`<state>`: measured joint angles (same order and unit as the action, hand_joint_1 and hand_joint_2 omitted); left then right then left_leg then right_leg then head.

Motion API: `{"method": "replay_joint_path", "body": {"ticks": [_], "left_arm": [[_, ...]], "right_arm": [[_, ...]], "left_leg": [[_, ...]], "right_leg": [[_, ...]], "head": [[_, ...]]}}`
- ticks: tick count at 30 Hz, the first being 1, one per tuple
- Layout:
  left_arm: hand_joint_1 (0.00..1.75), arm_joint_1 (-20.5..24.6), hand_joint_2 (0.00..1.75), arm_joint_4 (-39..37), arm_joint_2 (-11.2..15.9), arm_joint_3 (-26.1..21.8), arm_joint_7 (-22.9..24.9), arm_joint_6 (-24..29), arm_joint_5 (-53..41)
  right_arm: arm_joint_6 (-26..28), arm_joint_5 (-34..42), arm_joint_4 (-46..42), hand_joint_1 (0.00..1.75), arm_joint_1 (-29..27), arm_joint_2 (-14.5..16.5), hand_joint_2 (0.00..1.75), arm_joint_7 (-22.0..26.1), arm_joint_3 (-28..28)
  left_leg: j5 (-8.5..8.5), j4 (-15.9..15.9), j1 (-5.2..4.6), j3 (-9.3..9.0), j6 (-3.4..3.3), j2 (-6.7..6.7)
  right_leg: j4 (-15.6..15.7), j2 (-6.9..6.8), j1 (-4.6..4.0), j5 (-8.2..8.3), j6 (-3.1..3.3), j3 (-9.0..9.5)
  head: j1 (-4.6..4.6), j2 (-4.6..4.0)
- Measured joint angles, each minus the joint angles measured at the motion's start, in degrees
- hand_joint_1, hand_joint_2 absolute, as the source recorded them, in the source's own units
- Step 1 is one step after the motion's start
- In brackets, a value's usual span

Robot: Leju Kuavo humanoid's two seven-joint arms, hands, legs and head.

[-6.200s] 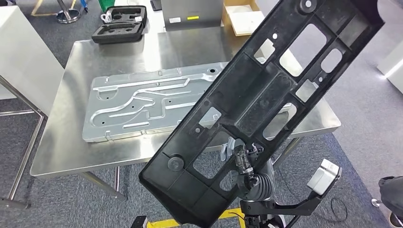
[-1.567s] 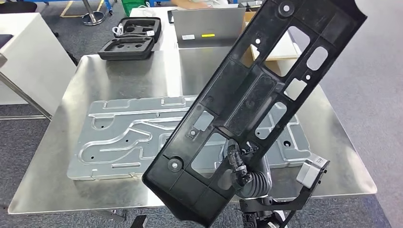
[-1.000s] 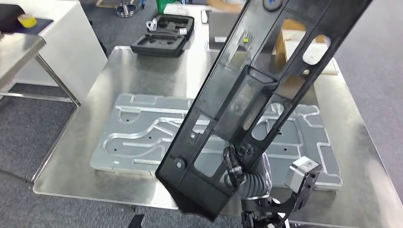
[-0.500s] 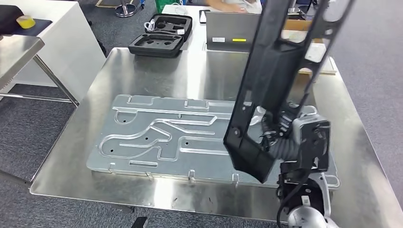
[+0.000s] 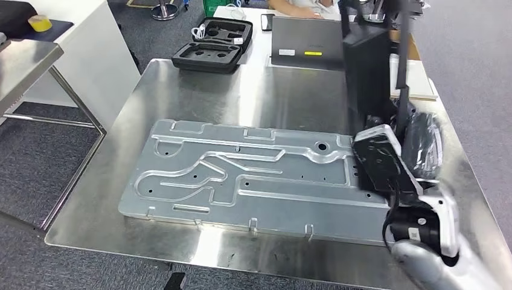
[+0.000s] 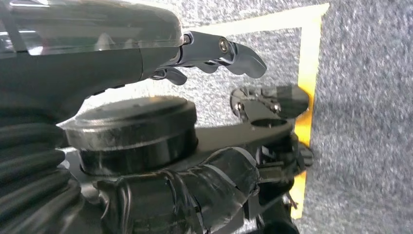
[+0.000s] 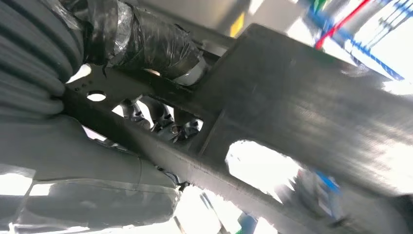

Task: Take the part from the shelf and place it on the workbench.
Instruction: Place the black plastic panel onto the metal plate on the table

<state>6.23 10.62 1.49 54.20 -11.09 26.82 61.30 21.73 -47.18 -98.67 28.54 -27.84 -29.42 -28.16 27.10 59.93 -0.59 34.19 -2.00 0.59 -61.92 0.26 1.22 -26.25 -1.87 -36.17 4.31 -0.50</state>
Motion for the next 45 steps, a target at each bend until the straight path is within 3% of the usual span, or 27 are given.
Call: {"method": "replay_joint_path", "body": {"ticks": [3,5,8,10,11,13,15,17,20,22,24,25,26,28,30,31,35,37,39,41,42,43,45], "left_arm": [[0.0,0.0,1.75,0.0,0.0,0.0,-0.1,-0.1,0.2],[0.0,0.0,1.75,0.0,-0.1,0.1,-0.1,-0.1,0.3],[0.0,0.2,1.75,0.0,-0.2,0.3,-0.1,-0.5,0.3],[0.0,0.3,1.75,0.0,-0.3,0.4,-0.2,-1.0,0.3],[0.0,0.3,1.75,0.0,-0.4,0.4,-0.3,-1.2,0.3],[0.0,0.4,1.75,0.0,-0.4,0.4,-0.5,-1.6,0.3],[0.0,0.7,1.75,0.0,-0.4,0.6,-0.8,-1.8,0.2],[0.0,0.9,1.75,0.0,-0.4,0.7,-1.1,-2.1,0.0],[0.0,1.2,1.75,0.0,-0.5,0.8,-1.5,-2.4,-0.2],[0.0,1.5,1.75,0.0,-0.6,0.9,-1.6,-2.5,-0.4],[0.0,1.7,1.75,0.0,-0.7,0.9,-1.6,-2.5,-0.6],[0.0,1.7,1.75,0.0,-0.7,1.0,-1.7,-2.4,-0.7],[0.0,1.7,1.75,0.0,-0.8,1.1,-1.7,-2.3,-0.8],[0.0,1.8,1.75,0.0,-0.9,1.4,-1.8,-1.9,-1.0],[0.0,1.9,1.75,0.0,-0.9,1.5,-1.9,-1.6,-1.3],[0.0,1.9,1.75,0.0,-0.9,1.6,-1.9,-1.5,-1.3],[0.0,1.8,1.75,0.0,-1.0,1.8,-1.9,-1.2,-1.4],[0.0,1.9,1.75,0.0,-1.0,1.9,-1.9,-1.3,-1.5],[0.0,1.9,1.75,0.0,-1.0,2.1,-1.9,-2.0,-1.5],[0.0,1.9,1.75,0.0,-1.0,2.4,-2.0,-2.8,-1.4],[0.0,1.9,1.31,0.0,-1.0,2.5,-2.0,-3.0,-1.4],[0.0,1.9,0.87,0.0,-0.9,2.6,-2.0,-3.0,-1.3],[0.0,1.9,0.0,0.0,-0.9,2.7,-1.9,-2.4,-1.2]], "right_arm": [[-10.8,-11.6,-0.6,1.66,4.4,-3.9,1.75,0.0,-0.1],[-17.0,-17.8,-0.8,1.66,7.6,-5.7,1.75,0.0,-0.4],[-22.6,-24.0,-0.7,1.66,11.1,-6.9,1.75,0.3,-2.1],[-24.6,-26.9,-0.3,1.66,12.4,-7.2,1.75,0.7,-4.0],[-25.3,-28.1,-0.1,1.66,12.9,-7.2,1.75,1.0,-5.1],[-25.9,-30.5,0.6,1.66,14.0,-7.1,1.75,1.9,-7.0],[-26.0,-33.0,1.5,1.66,15.0,-6.8,1.75,3.7,-8.8],[-26.6,-35.7,2.6,1.66,15.7,-6.0,1.75,6.5,-11.2],[-27.5,-38.7,4.4,1.66,16.0,-4.5,1.75,10.3,-15.7],[-27.8,-39.7,5.7,1.66,16.2,-3.6,1.75,11.9,-18.0],[-27.9,-40.2,7.2,1.66,16.3,-2.7,1.75,13.0,-20.1],[-27.8,-40.2,8.1,1.66,16.2,-2.2,1.75,13.4,-21.2],[-27.6,-40.2,9.0,1.66,16.1,-1.7,1.75,13.6,-22.3],[-26.9,-40.0,10.7,1.66,15.9,-1.0,1.75,13.8,-24.3],[-26.1,-39.8,12.0,1.66,15.8,-0.4,1.75,13.9,-25.7],[-25.8,-39.7,12.6,1.66,15.7,-0.1,1.75,14.0,-26.3],[-25.5,-39.5,14.2,1.66,15.2,0.7,1.75,14.5,-27.7],[-25.6,-39.5,14.8,0.83,15.2,1.0,0.87,14.7,-28.0],[-25.8,-39.4,15.5,0.0,15.2,1.5,0.0,15.1,-28.4],[-26.1,-39.2,16.2,0.0,15.1,2.0,0.87,15.6,-29.0],[-26.2,-39.0,16.5,0.0,15.1,2.2,1.31,15.8,-29.2],[-26.3,-38.8,16.8,0.0,15.0,2.4,1.75,15.9,-29.3],[-26.6,-38.4,17.1,0.0,15.1,2.8,1.75,15.9,-29.3]], "left_leg": [[0.16,0.3,-0.09,0.45,0.62,0.09],[1.44,2.2,0.02,1.31,1.12,-0.02],[6.0,12.2,0.41,6.17,1.86,-0.21],[6.63,16.5,0.52,8.66,1.88,-0.22],[5.36,15.5,0.52,8.44,1.74,-0.21],[1.19,8.2,0.4,5.44,1.23,-0.28],[-1.01,1.7,-0.01,2.52,0.75,-0.34],[-0.99,-0.1,-0.38,1.65,0.47,-0.25],[-1.67,-1.5,-0.04,0.88,-0.25,-0.15],[-2.05,-2.2,0.22,0.38,-0.72,0.0],[-2.0,-2.3,0.2,0.32,-0.95,0.22],[-1.92,-2.2,0.21,0.29,-0.97,0.32],[-1.8,-2.1,0.24,0.26,-0.92,0.41],[-1.31,-1.6,0.39,0.18,-0.58,0.64],[-0.6,-0.6,0.33,0.48,0.06,0.88],[-0.37,-0.3,0.27,0.66,0.34,0.95],[0.37,0.5,0.25,1.05,1.04,0.78],[2.57,4.5,0.38,2.78,1.57,0.39],[5.41,11.5,0.53,6.34,1.91,0.17],[5.79,15.4,0.58,8.72,1.9,0.12],[4.49,14.3,0.57,8.45,1.75,0.12],[2.43,11.2,0.55,7.13,1.5,0.12],[-0.74,3.6,0.32,3.63,0.98,0.12]], "right_leg": [[0.7,-0.02,-0.12,-0.02,1.01,0.1],[0.9,-0.18,0.0,0.09,1.63,0.2],[1.0,-0.53,-0.14,0.0,2.18,0.31],[1.0,-0.67,-0.34,-0.1,2.33,0.37],[1.0,-0.69,-0.41,-0.15,2.37,0.44],[1.0,-0.74,-0.47,-0.28,2.38,0.67],[1.1,-0.79,-0.56,-0.36,2.17,0.77],[1.4,-0.86,-0.57,-0.24,1.76,0.79],[1.0,-0.88,-0.52,-0.68,1.02,0.57],[-3.5,-0.67,-0.52,-3.12,0.82,-1.56],[-10.9,-0.48,-0.52,-6.06,0.64,-5.36],[-13.3,-0.45,-0.47,-6.5,0.52,-6.82],[-13.7,-0.44,-0.37,-5.82,0.41,-7.31],[-8.0,-0.45,-0.03,-1.86,0.21,-5.01],[-1.3,-0.33,0.07,0.62,0.21,-1.82],[0.3,-0.26,0.01,0.84,0.36,-1.05],[0.8,-0.22,-0.09,0.57,1.52,-0.76],[1.0,-0.3,0.0,0.56,2.07,-0.51],[1.0,-0.32,-0.12,0.47,2.35,-0.43],[1.0,-0.32,-0.27,0.4,2.45,-0.33],[1.0,-0.31,-0.32,0.36,2.47,-0.23],[1.0,-0.3,-0.35,0.3,2.47,-0.08],[1.0,-0.26,-0.41,0.18,2.4,0.15]], "head": [[0.0,0.0],[0.13,0.0],[0.39,0.0],[0.38,0.0],[0.38,0.0],[0.37,0.0],[0.35,0.0],[0.34,0.0],[0.33,0.0],[0.28,0.0],[0.26,0.0],[0.27,0.0],[0.27,0.0],[0.27,0.0],[0.19,0.0],[0.15,0.0],[0.2,0.0],[0.42,0.0],[0.61,0.0],[0.61,0.0],[0.61,0.0],[0.61,0.0],[0.59,0.0]]}}
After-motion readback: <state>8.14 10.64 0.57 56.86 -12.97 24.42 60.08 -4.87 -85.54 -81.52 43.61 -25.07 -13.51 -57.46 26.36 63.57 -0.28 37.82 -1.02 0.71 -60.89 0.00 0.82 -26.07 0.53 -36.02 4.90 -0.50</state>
